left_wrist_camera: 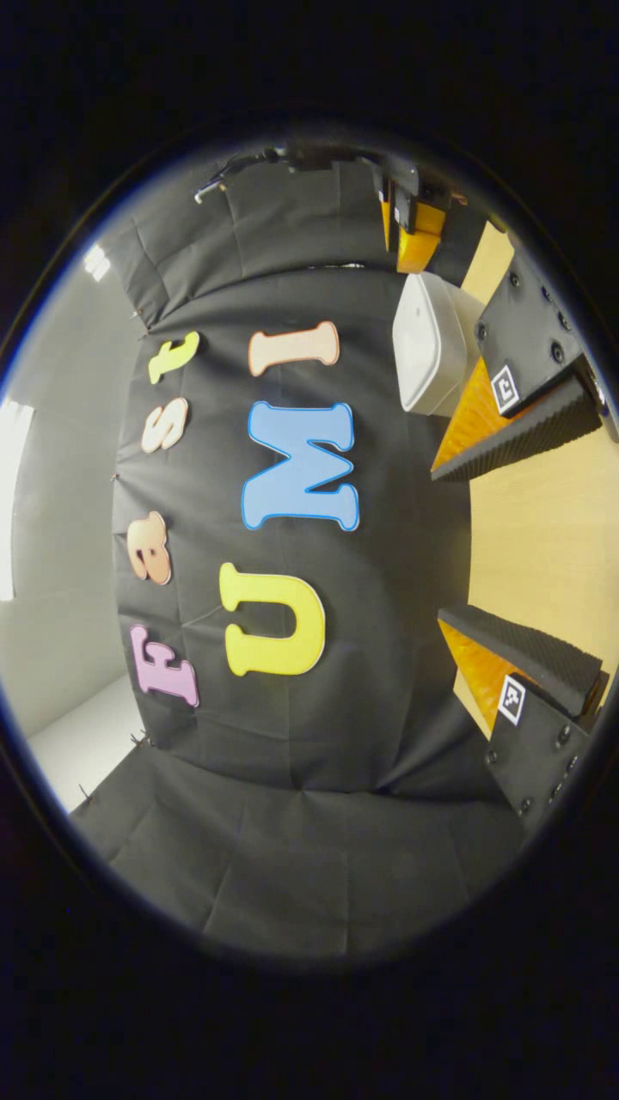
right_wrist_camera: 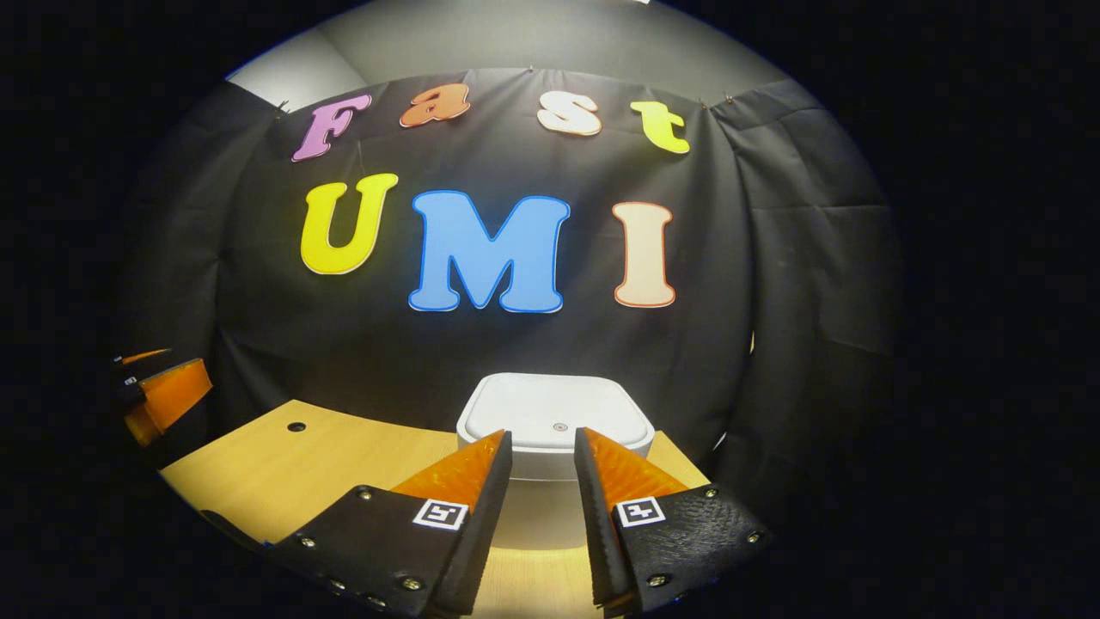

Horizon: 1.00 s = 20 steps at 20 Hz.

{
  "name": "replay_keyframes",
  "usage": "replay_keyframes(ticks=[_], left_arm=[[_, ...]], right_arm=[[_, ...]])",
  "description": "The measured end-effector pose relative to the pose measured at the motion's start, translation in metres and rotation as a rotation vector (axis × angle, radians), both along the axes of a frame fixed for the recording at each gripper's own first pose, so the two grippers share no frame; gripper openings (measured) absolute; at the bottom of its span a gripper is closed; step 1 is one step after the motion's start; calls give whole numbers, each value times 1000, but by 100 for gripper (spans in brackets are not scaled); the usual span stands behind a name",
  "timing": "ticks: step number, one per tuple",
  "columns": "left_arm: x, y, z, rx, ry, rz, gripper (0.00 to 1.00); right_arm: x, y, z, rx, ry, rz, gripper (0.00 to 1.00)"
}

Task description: Press the lid of the desktop garbage bin to open it, pick up the crumpled paper on the desktop and throw it into the bin, then pick up the pop can on the desktop and drop it into the bin, and finally close the garbage bin lid.

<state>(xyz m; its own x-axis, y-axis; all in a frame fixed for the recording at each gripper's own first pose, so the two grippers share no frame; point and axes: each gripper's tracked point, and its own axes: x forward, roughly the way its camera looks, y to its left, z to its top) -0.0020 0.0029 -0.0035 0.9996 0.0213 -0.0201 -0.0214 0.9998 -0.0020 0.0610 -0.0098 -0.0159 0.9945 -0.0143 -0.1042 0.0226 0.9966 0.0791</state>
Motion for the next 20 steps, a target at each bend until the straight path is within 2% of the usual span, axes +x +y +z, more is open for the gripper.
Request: replay_keyframes(ticks=[1, 4, 5, 6, 12, 14, 18, 19, 20], left_arm=[[0, 1, 0, 2, 2, 1, 98], [0, 2, 0, 7, 3, 5, 98], [0, 2, 0, 7, 4, 6, 98], [-1, 2, 0, 8, 4, 7, 98], [-1, 4, -1, 20, 11, 6, 98], [-1, 3, -1, 22, 11, 3, 98], [-1, 2, -1, 22, 14, 0, 99], [-1, 3, -1, 24, 14, 3, 91], [-1, 3, -2, 23, 14, 4, 95]], right_arm=[[3, -1, -3, 6, 8, 3, 49], [15, -3, -11, 15, 32, 11, 48], [17, -11, -11, 18, 46, -26, 48], [25, -15, -13, 29, 39, -31, 10], [47, -17, -14, 40, 33, -17, 8], [61, -18, -12, 49, 39, 2, 2], [78, -22, -14, 52, 46, 12, 2], [86, -23, -15, 59, 52, 21, 1], [93, -22, -17, 68, 71, 27, 1]])
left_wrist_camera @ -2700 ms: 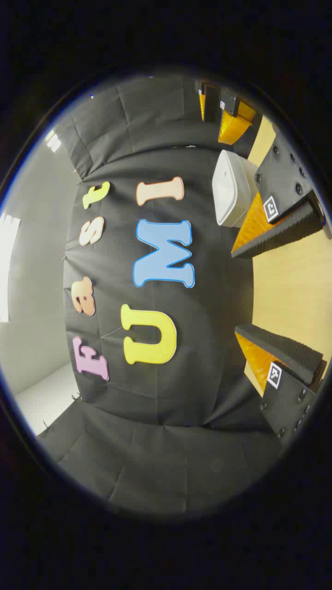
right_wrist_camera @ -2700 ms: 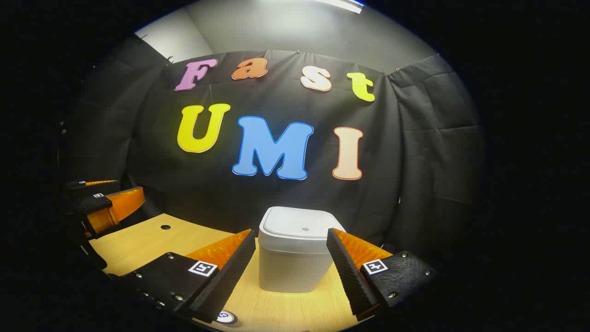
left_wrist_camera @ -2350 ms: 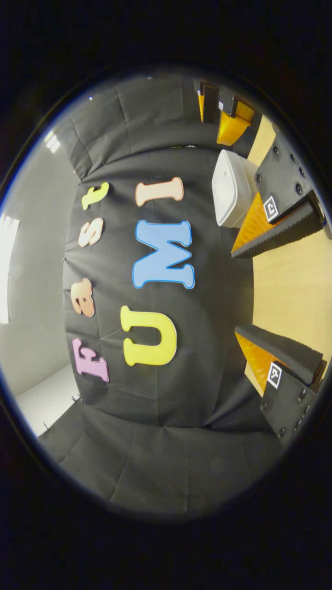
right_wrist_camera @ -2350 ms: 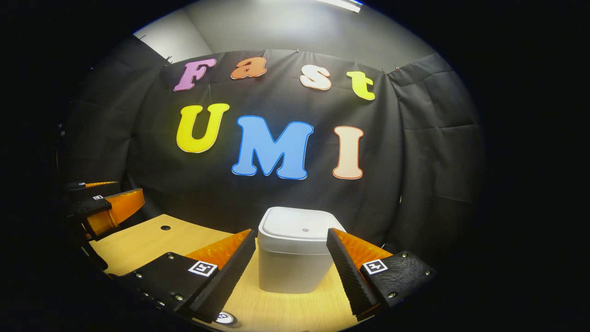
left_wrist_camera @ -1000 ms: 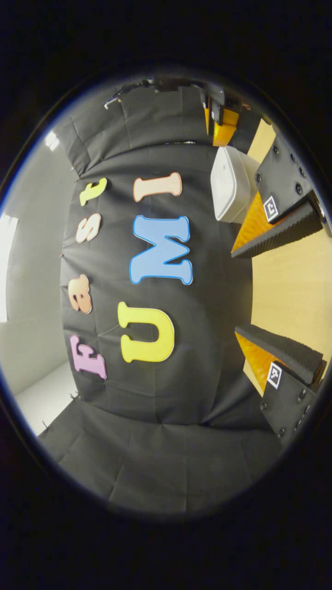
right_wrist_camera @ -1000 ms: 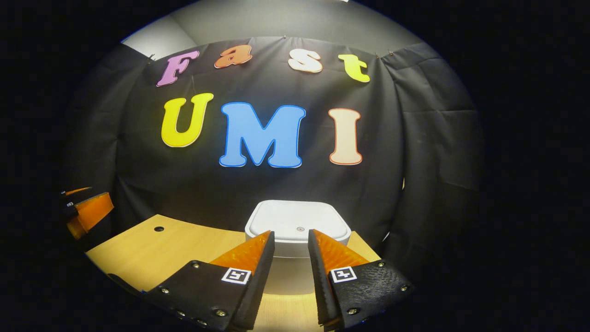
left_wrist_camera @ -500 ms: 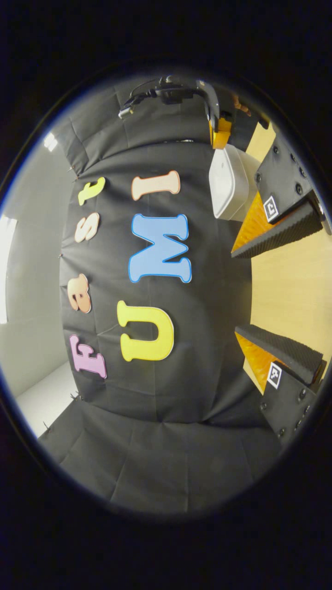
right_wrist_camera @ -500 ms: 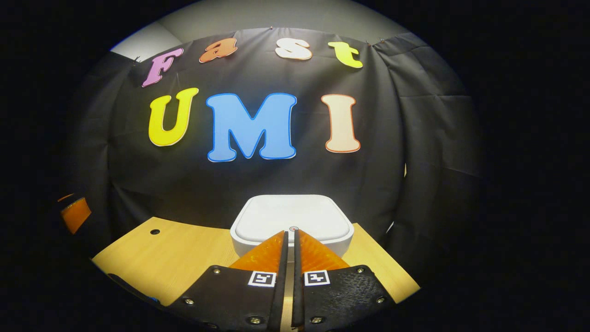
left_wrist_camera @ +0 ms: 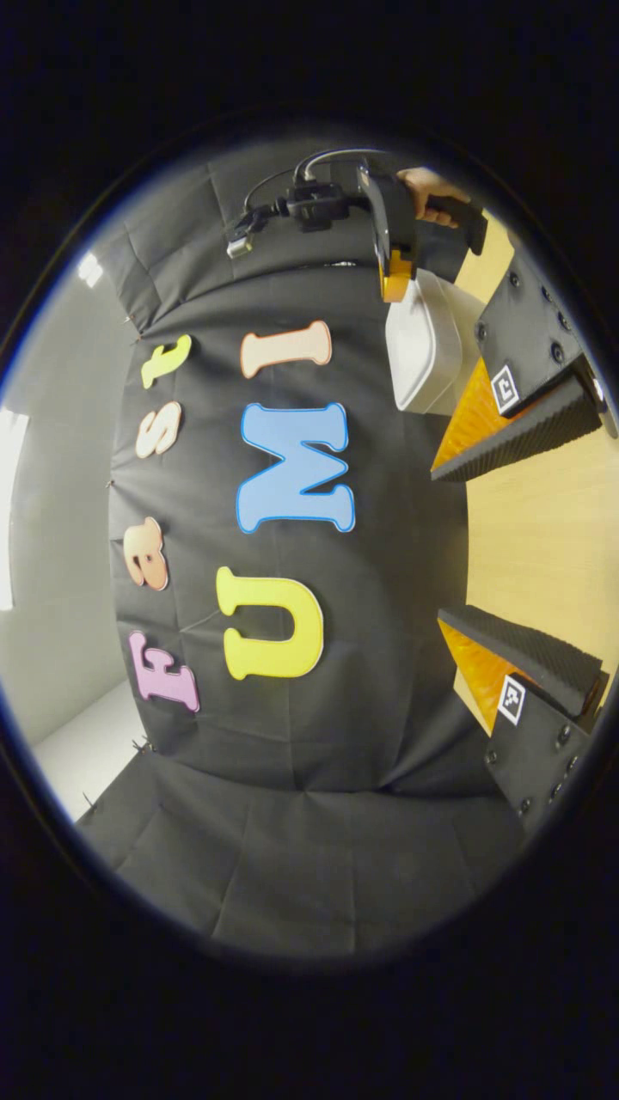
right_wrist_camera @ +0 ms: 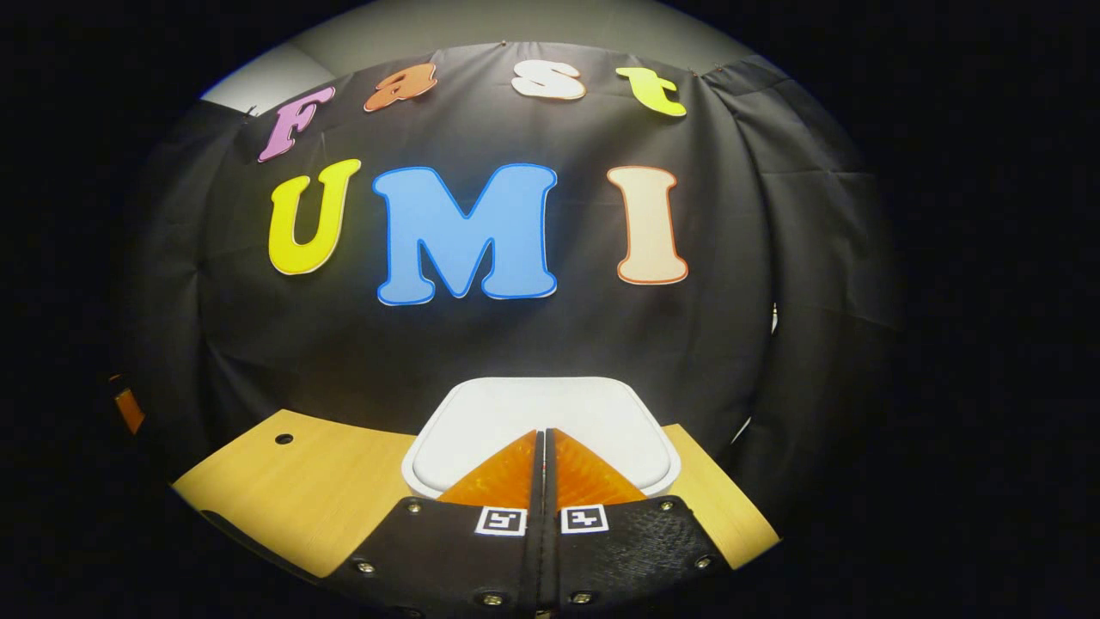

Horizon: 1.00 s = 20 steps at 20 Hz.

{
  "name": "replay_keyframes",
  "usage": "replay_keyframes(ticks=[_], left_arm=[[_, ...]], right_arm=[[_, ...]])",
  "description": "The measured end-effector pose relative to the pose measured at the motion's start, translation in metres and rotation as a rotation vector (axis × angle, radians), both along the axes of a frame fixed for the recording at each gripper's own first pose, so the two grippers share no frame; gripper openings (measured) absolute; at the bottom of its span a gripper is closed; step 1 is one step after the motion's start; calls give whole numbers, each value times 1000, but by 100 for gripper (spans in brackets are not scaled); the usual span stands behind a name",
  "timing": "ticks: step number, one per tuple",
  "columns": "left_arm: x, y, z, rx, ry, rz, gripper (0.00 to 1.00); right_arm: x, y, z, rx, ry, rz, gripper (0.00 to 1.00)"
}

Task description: Press the lid of the desktop garbage bin to open it, pick up the crumpled paper on the desktop and throw it into the bin, then pick up the pop can on the desktop and drop it into the bin, and finally close the garbage bin lid.

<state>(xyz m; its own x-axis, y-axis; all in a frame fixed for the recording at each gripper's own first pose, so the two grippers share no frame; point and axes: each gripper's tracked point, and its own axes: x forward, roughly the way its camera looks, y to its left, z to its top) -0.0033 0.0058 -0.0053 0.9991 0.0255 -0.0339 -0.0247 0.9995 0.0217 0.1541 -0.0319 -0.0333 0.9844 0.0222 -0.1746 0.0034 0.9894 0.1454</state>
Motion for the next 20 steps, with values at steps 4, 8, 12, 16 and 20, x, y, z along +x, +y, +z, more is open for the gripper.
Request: replay_keyframes(ticks=[4, 8, 12, 16, 20], left_arm=[[0, 0, -1, -4, 4, 6, 91], [0, 0, -1, -5, 4, 8, 96], [0, -4, -4, -22, 12, 1, 98], [0, -9, -5, -45, 17, -8, 95], [-1, -7, -4, -39, 9, -2, 92]], right_arm=[[8, 1, -11, 4, 42, 26, 1], [11, 2, -21, 5, 82, 42, 1], [10, 2, -24, 19, 131, 97, 1], [10, 3, -27, 12, 112, 106, 1], [11, 0, -16, -24, 60, 71, 1]])
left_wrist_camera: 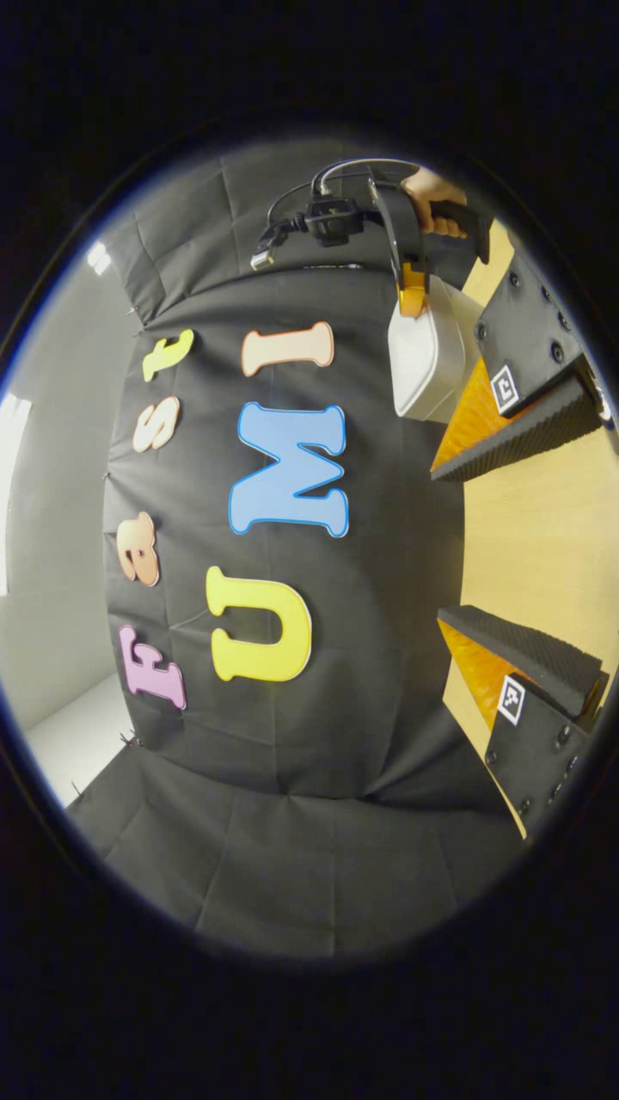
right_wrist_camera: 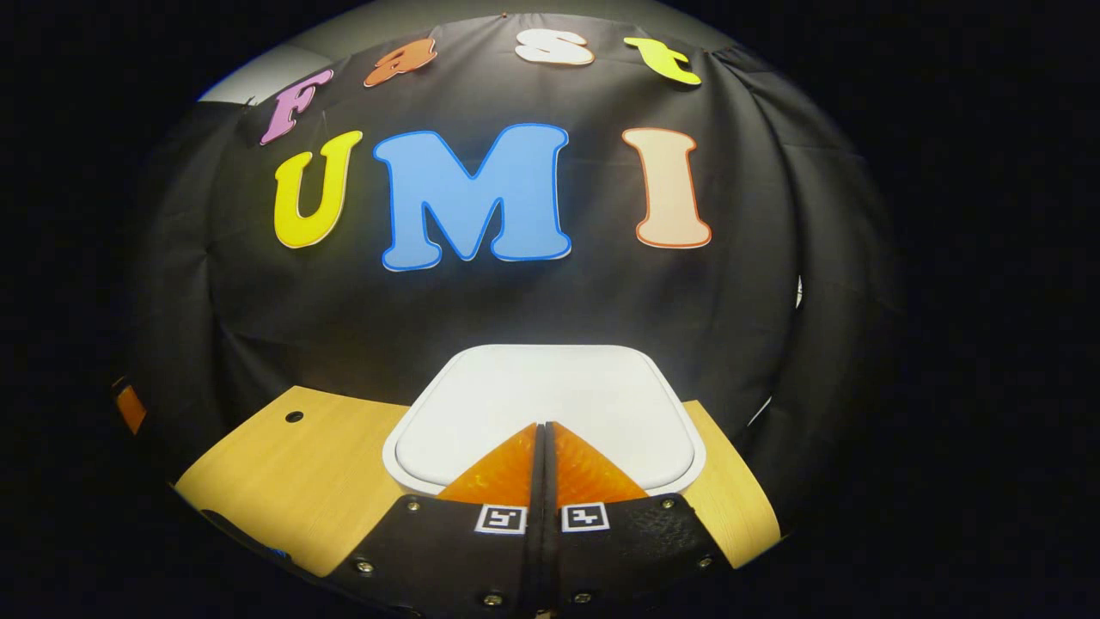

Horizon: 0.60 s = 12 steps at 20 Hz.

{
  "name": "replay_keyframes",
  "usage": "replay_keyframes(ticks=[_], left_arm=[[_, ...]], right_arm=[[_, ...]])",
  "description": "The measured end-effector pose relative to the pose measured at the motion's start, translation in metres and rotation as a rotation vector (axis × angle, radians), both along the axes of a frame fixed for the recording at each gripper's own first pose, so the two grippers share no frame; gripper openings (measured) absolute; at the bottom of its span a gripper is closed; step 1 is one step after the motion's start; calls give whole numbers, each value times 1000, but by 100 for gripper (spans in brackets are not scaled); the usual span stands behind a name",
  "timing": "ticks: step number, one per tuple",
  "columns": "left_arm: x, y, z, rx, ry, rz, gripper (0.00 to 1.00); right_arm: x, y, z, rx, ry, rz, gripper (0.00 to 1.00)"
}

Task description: Press the lid of the desktop garbage bin to open it, pick up the crumpled paper on the desktop and throw it into the bin, then pick up the pop can on the desktop and drop it into the bin, and finally close the garbage bin lid.

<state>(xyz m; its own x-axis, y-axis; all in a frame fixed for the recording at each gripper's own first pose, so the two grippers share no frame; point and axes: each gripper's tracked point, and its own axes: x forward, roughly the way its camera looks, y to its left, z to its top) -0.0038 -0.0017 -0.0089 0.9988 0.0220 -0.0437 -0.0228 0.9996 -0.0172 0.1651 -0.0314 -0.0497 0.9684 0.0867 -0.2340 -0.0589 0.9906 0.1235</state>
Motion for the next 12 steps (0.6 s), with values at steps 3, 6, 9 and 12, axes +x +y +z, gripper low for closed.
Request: replay_keyframes(ticks=[3, 6, 9, 12], left_arm=[[1, 7, 3, 27, -14, 19, 94], [-2, 12, 4, 37, -12, 40, 98], [-3, 15, 5, 37, -15, 61, 99], [-5, 20, 7, 42, -21, 84, 99]], right_arm=[[2, -2, 14, -63, -57, -19, 1], [8, -5, 34, -73, -114, -37, 0], [18, -11, 57, -58, -167, -52, 0], [31, -16, 72, -61, -195, -67, 0]])
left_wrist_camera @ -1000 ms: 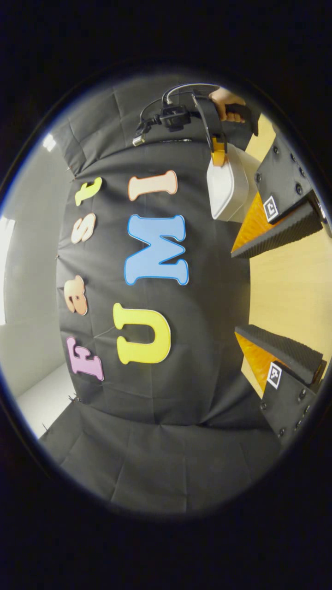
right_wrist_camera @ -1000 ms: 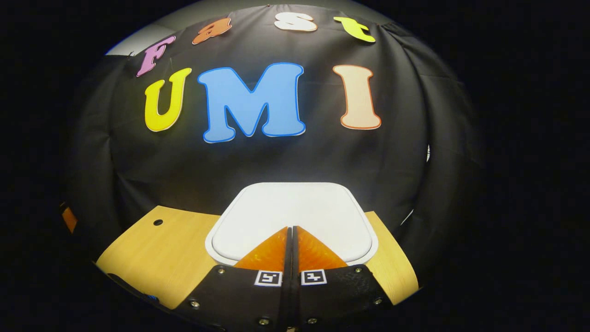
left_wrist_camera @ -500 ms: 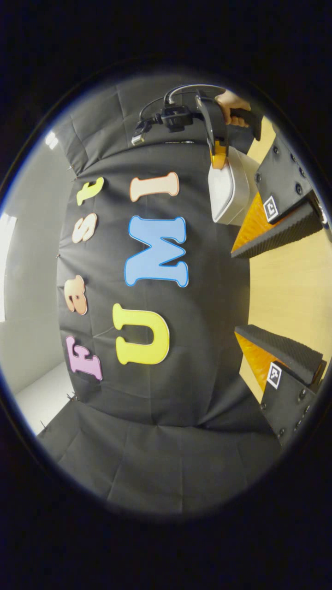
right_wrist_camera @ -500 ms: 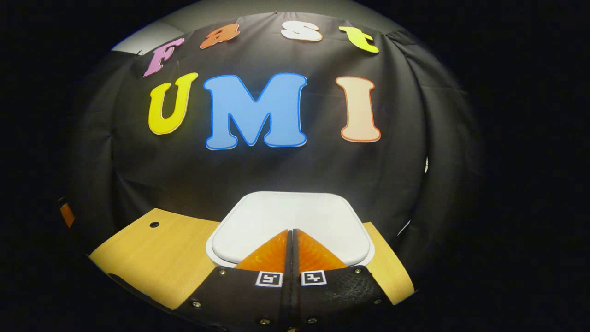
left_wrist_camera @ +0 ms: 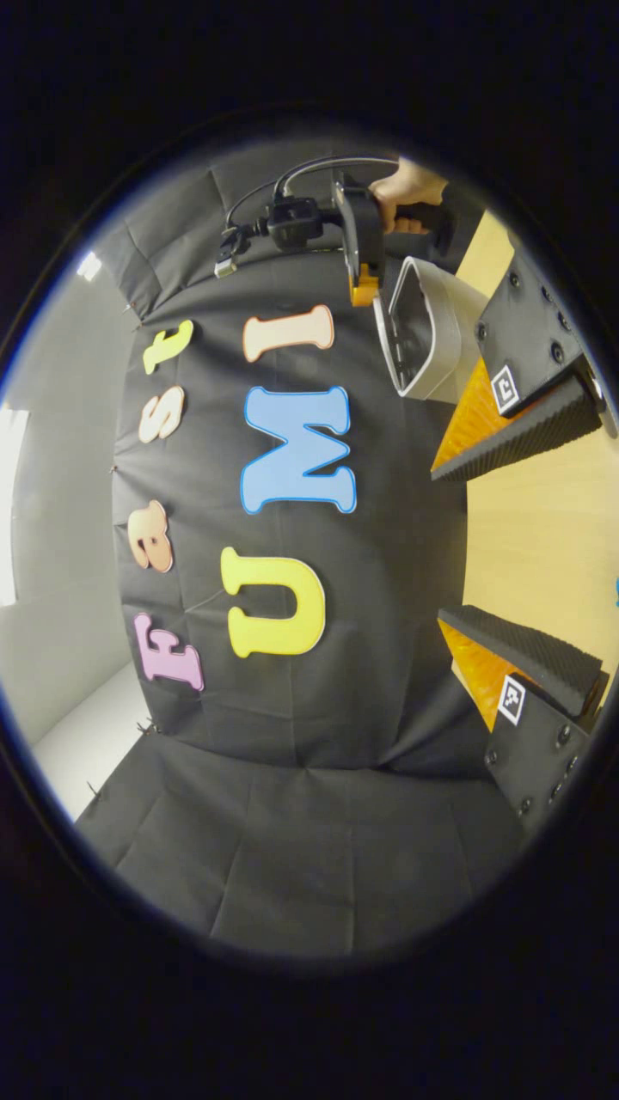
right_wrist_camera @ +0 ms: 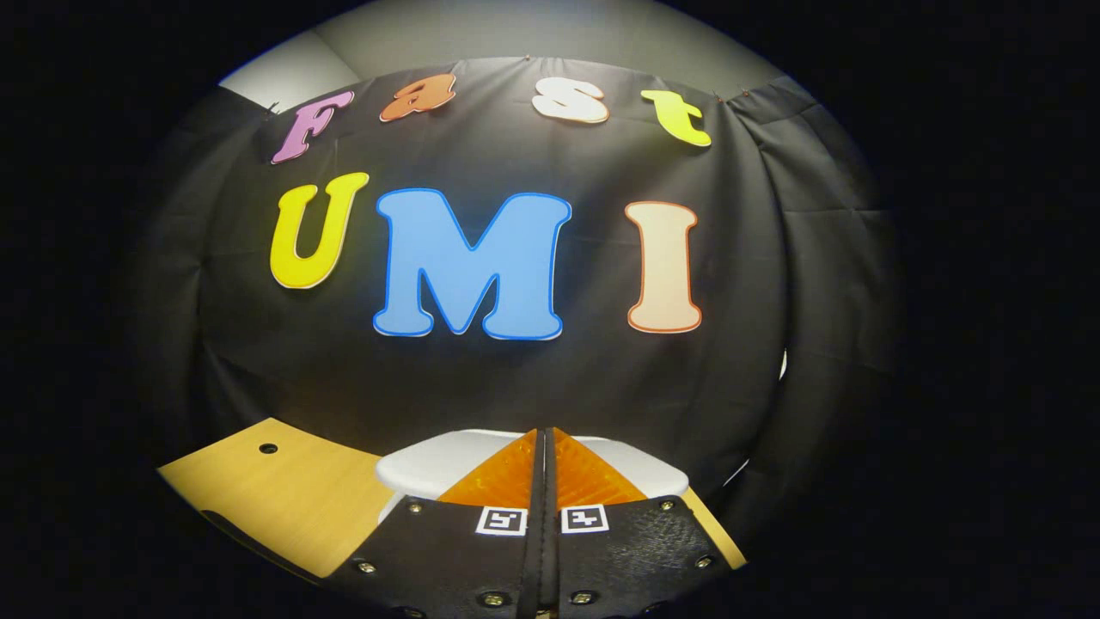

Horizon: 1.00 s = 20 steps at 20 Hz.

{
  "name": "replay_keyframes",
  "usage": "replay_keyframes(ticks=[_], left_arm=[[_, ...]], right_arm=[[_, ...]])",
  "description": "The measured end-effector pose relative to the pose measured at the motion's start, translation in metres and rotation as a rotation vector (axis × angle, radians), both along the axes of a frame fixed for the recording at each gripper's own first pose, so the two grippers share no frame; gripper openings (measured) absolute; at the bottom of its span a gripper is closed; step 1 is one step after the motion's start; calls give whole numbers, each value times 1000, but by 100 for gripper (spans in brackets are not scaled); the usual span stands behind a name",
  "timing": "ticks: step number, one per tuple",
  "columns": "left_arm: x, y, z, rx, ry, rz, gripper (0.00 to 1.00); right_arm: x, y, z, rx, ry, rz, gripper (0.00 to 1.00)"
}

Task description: Press the lid of the desktop garbage bin to open it, pick up the crumpled paper on the desktop and throw it into the bin, then pick up the pop can on the desktop and drop it into the bin, and finally close the garbage bin lid.

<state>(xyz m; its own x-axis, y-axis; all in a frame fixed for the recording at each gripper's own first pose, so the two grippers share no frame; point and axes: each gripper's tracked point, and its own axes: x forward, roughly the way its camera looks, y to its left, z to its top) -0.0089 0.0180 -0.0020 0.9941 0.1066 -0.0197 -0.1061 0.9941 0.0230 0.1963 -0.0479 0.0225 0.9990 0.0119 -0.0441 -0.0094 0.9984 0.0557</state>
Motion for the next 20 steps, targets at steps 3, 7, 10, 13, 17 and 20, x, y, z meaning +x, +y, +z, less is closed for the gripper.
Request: replay_keyframes(ticks=[3, 7, 10, 13, 17, 20], left_arm=[[-1, 4, 1, 0, -6, 23, 99], [-2, 6, 1, -1, -8, 41, 99], [-1, 6, 2, -7, -14, 44, 91], [0, 6, 2, -9, -20, 44, 94], [0, 5, 2, -13, -19, 41, 99], [0, 3, 1, -18, -17, 33, 99]], right_arm=[[8, -4, 13, 20, -30, -16, 0], [11, -8, 38, 26, -99, -41, 0], [12, -9, 54, 13, -135, -48, 0], [9, -9, 68, 18, -167, -45, 0], [-5, -2, 72, 20, -173, -23, 1], [-20, 5, 77, 29, -186, -9, 0]])
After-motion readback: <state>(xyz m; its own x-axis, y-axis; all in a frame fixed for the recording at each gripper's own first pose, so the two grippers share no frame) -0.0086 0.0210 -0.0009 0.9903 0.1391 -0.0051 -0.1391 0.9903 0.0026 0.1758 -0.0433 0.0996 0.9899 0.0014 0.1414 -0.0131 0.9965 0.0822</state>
